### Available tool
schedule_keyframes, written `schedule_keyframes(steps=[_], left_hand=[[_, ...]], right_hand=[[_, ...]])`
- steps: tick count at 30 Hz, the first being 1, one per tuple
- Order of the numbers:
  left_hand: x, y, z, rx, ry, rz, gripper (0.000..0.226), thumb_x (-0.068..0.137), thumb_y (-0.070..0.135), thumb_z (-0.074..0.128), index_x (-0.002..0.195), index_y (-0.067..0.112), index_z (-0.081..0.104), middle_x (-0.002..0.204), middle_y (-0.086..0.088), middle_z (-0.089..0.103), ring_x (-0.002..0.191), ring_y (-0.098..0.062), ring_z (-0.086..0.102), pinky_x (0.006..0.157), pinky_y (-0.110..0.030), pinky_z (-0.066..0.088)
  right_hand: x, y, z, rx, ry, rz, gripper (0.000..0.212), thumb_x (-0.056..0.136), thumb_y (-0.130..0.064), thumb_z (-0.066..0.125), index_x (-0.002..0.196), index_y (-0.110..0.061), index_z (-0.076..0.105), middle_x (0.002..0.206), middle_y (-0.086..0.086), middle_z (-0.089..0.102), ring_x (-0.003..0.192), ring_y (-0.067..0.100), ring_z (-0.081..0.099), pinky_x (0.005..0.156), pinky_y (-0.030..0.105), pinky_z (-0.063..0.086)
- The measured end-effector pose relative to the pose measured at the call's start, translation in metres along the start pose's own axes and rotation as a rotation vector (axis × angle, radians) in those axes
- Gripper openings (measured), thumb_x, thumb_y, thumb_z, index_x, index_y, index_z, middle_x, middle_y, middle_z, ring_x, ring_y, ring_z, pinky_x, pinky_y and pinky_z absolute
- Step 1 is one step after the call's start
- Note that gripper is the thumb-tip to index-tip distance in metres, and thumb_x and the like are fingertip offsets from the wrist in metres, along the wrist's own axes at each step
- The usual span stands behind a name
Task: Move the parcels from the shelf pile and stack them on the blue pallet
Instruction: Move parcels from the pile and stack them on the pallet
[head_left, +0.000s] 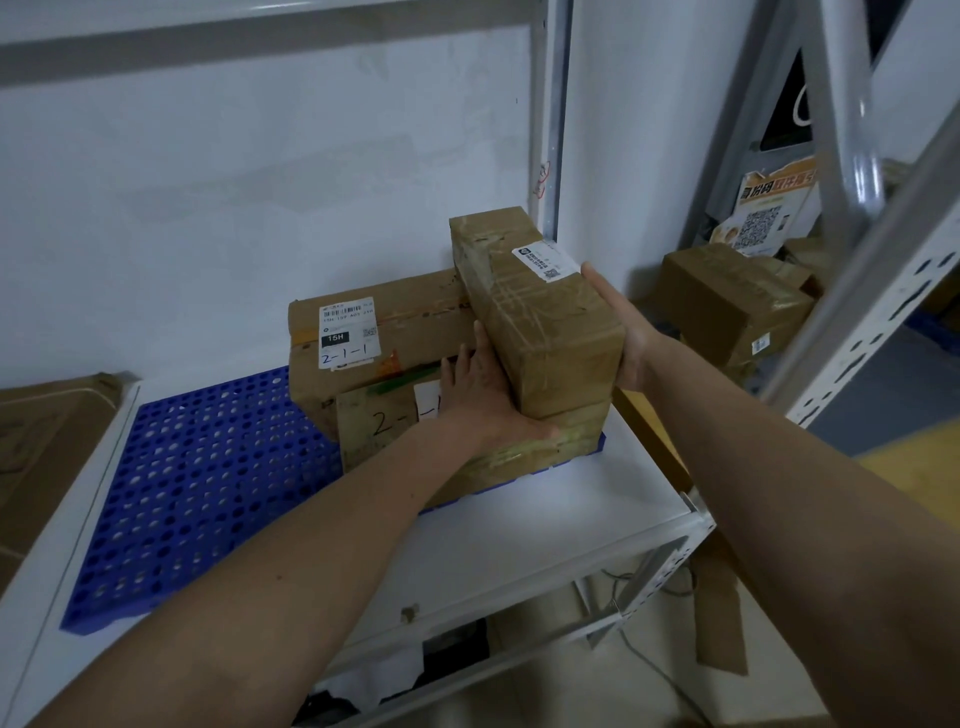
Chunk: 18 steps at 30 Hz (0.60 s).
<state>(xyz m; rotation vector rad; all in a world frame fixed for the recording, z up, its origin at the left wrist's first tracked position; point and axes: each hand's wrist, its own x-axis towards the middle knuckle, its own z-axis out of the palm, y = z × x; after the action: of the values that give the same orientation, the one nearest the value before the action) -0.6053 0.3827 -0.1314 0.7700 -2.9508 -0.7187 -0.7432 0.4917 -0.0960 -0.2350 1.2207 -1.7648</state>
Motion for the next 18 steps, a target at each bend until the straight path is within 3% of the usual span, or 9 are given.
schedule_keyframes(steps=[3,8,18], left_hand=[[0.001,-0.003,0.001,0.003,-0.003,0.008,0.151,0.056,0.069,0.075,0.140,0.009,-0.035,0.159,-0.004,-0.014,0.147,-0.023,-0.003,0.117,-0.044,-0.008],[0.001,-0.004,-0.001,0.012,-0.011,0.009,0.152,0.056,0.068,0.075,0.139,0.009,-0.037,0.159,-0.005,-0.009,0.147,-0.023,0.000,0.117,-0.044,-0.005],[-0.005,0.000,-0.005,0.006,-0.008,0.019,0.149,0.058,0.062,0.079,0.142,0.009,-0.033,0.159,-0.006,0.002,0.146,-0.023,0.005,0.119,-0.045,-0.001]], right_hand=[[-0.002,0.000,0.000,-0.016,-0.005,0.004,0.046,0.087,-0.063,0.047,0.104,-0.028,0.071,0.117,0.006,0.068,0.103,0.023,0.067,0.072,0.031,0.058],[-0.007,0.000,0.005,-0.033,0.015,-0.007,0.046,0.087,-0.061,0.048,0.083,-0.027,0.079,0.110,0.007,0.071,0.098,0.023,0.069,0.069,0.032,0.059],[-0.014,-0.002,0.004,-0.140,0.069,-0.002,0.046,0.089,-0.064,0.042,0.103,-0.027,0.067,0.101,0.006,0.074,0.089,0.021,0.072,0.065,0.030,0.058]])
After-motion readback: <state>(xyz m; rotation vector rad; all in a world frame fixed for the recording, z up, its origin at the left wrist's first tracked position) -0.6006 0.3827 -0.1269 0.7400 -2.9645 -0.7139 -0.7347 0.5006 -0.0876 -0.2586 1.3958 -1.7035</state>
